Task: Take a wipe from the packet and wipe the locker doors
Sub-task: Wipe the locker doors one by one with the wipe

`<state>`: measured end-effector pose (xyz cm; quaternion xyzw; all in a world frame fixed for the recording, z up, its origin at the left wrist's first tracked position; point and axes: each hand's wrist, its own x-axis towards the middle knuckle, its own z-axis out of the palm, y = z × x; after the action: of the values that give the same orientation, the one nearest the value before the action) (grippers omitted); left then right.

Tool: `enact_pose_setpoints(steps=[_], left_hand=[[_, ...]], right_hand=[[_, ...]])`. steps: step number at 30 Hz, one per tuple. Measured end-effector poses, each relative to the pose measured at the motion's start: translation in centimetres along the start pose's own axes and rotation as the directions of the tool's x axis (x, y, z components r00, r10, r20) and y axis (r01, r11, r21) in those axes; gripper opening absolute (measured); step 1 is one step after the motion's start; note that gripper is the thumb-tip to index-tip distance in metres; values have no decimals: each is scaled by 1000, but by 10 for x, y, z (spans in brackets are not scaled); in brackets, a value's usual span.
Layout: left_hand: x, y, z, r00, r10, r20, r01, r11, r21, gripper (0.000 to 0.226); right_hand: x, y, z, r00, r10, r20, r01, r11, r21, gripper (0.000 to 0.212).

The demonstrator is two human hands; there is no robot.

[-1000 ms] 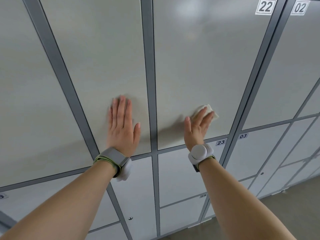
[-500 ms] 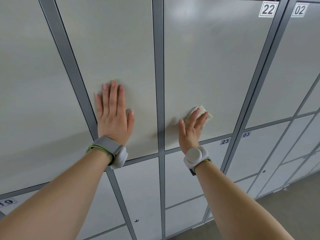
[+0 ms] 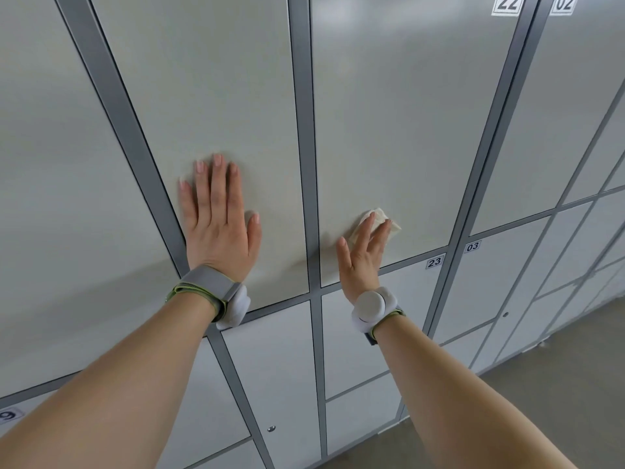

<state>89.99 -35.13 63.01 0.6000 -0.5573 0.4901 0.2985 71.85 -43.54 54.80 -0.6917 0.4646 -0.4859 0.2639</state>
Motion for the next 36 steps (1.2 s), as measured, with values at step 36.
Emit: enact_pose_setpoints(steps=[36], left_hand=[[0,0,-3,998,16,63,-17,1000,9,66]], right_hand=[[-46,-4,15,919,274,284,-269,961,-54,76]])
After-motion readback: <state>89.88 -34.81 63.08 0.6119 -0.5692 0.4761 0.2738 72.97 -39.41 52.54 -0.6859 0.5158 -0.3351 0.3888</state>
